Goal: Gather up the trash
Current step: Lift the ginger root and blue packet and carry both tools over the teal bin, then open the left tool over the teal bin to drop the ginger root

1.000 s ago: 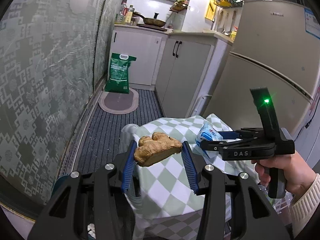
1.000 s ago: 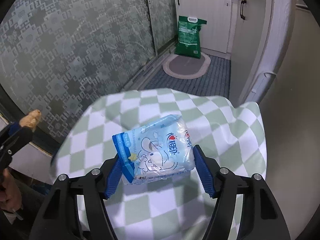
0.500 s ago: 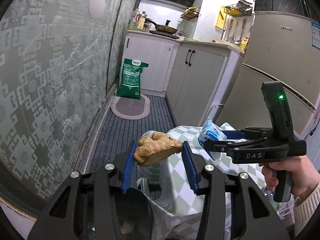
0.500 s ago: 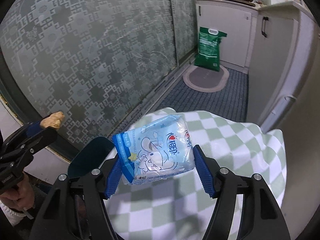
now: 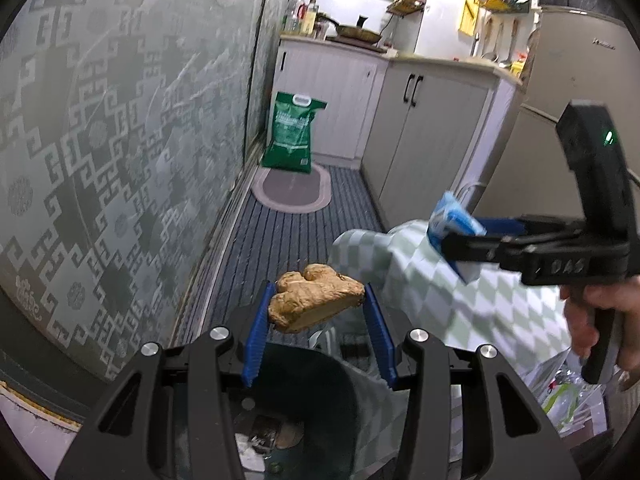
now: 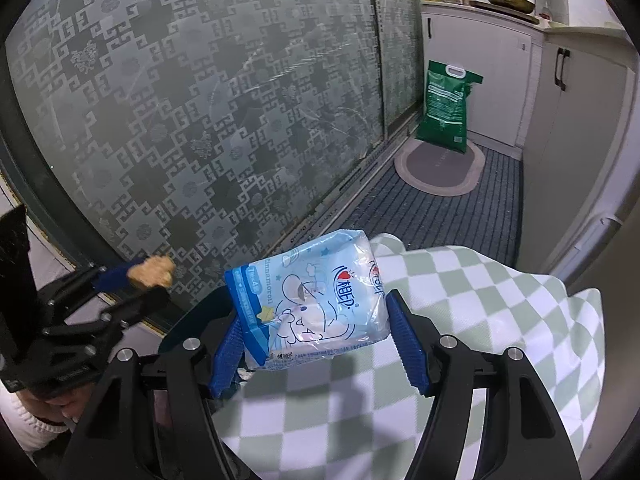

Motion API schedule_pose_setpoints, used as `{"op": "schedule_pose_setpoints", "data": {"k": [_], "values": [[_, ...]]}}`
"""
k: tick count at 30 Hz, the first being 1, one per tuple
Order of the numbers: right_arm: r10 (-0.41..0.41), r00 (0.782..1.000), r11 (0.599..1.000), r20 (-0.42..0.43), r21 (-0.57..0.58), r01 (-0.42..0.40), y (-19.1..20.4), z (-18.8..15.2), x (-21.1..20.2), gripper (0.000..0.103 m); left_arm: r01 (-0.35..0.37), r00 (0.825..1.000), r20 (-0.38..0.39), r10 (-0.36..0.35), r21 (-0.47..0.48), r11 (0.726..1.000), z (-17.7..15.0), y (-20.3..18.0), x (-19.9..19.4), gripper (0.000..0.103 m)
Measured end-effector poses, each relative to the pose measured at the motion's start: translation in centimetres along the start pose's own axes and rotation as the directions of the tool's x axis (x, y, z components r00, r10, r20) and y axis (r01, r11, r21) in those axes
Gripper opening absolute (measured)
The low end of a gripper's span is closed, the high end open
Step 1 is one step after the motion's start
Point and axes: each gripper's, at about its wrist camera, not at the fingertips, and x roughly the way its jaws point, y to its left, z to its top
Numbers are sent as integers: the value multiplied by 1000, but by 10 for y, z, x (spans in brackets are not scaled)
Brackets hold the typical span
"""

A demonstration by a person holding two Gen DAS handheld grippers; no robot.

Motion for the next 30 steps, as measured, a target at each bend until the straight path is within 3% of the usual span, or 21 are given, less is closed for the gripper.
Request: {"op": "schedule_pose_setpoints", "data": {"k": [7,11,20,25,30], "values": [[40,999,999,-1,-21,-40,22,10,12,68,-25,994,-110,27,13,1000,-18,19,25,48],[62,998,997,-2,-38,-62,35,15,17,68,-38,978,-205,42,23,999,-32,28,46,48],[91,996,994,-24,-63,-92,53,19,28,68,-68,936,-342,79,45,997,-54,46,73,49],[92,995,993,-36,-66,-94,57,19,32,68,-77,931,-356,86,40,996,-56,50,74,53],[85,994,993,-68,-75,-90,60,17,39,68,-81,939,-332,93,50,995,-51,49,67,49]]}}
